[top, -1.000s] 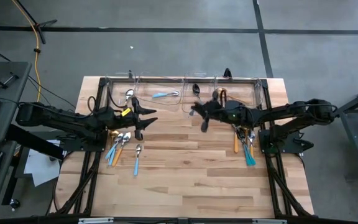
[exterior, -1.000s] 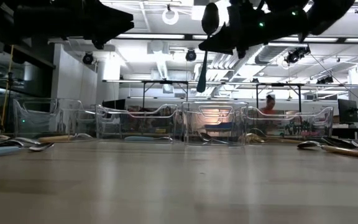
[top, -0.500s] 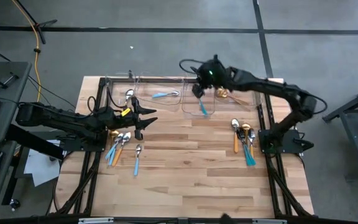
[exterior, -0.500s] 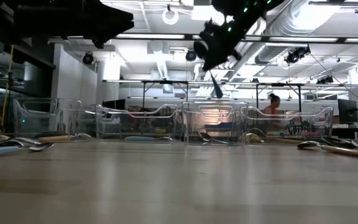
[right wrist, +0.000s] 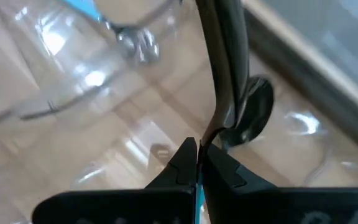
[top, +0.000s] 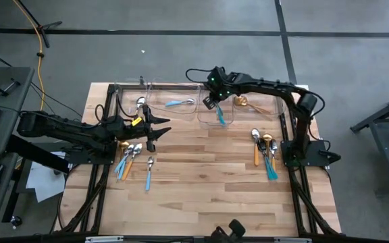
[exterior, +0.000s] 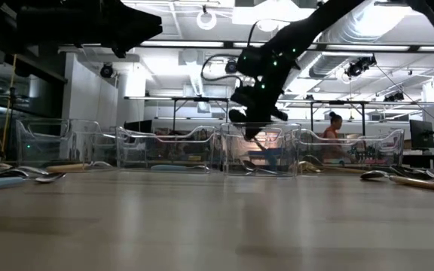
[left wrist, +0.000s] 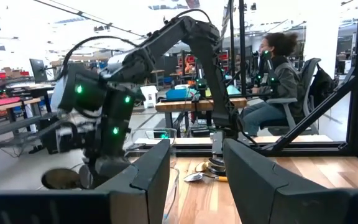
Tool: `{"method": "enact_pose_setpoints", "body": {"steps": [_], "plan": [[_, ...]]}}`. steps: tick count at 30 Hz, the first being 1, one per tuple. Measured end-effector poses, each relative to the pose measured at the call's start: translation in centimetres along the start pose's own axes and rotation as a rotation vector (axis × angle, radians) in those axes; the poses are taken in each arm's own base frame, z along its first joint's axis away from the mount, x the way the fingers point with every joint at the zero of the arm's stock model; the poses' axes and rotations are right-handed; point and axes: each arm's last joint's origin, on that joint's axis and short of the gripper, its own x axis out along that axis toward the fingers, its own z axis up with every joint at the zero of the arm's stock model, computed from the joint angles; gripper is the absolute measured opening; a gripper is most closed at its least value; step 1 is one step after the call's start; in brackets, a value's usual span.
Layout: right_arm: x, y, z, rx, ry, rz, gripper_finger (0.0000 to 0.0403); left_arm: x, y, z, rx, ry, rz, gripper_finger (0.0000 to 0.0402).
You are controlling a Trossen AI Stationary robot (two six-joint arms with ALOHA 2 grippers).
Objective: Sort silverware by color (type)
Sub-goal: Put the black spoon into the middle right transparent bin
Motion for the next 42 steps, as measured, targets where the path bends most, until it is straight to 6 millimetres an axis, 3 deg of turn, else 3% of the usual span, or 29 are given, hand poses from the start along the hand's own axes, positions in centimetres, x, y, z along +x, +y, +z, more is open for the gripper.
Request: {"method": "enact_pose_setpoints", "body": {"steps": [18, 31, 42], "plan": [[1.2, 0.0, -0.6, 0.078, 0.065, 0.021, 0.0, 0.0, 0.0, 0.0, -0.002, 0.0, -0.001, 0.0138], [3.9, -0.1, -1.6, 0.068, 0.127, -0.076, 0.0, 0.0, 0.0, 0.0, 0.0, 0.002, -0.001, 0.0138], [3.8, -0.1, -1.5, 0.066, 0.121, -0.074, 0.0, 0.0, 0.0, 0.0, -0.001, 0.002, 0.0, 0.0138]]}}
